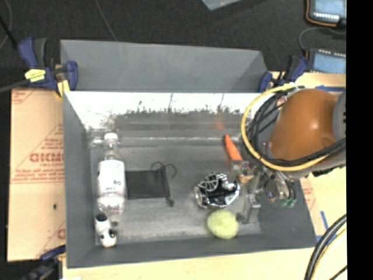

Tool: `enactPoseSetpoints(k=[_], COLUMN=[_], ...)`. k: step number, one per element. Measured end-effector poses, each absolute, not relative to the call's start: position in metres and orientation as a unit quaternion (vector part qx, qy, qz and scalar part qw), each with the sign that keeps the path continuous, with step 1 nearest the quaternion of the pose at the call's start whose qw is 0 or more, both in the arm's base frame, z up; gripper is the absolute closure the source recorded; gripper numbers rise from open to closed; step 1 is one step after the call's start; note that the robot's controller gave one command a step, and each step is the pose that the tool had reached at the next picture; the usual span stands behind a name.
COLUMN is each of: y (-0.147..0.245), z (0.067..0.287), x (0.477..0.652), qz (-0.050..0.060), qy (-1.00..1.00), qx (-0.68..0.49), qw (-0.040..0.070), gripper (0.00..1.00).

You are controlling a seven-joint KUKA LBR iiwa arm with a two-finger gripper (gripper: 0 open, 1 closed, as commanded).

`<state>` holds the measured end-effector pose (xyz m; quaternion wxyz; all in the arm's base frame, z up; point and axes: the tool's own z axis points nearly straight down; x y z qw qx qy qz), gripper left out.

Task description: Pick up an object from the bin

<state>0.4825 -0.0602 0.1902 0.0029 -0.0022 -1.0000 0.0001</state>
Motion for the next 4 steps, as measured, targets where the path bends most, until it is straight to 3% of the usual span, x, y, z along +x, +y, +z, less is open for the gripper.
enactPoseSetpoints(k=[1, 2, 3, 4], y=[-0.06, -0.04, -0.031, -0.017], z=[0.194, 0.24, 0.236, 0.183], x=[0.484, 0.486, 0.494, 0.488], qz=[0.0, 0.0, 0.001, 0.0], qy=[-1.0, -1.0, -1.0, -0.996], qx=[-0.001, -0.01, 0.005, 0.093], qw=[-0.001, 0.004, -0.009, 0.0], gripper=[0.0, 0.0, 0.0, 0.0])
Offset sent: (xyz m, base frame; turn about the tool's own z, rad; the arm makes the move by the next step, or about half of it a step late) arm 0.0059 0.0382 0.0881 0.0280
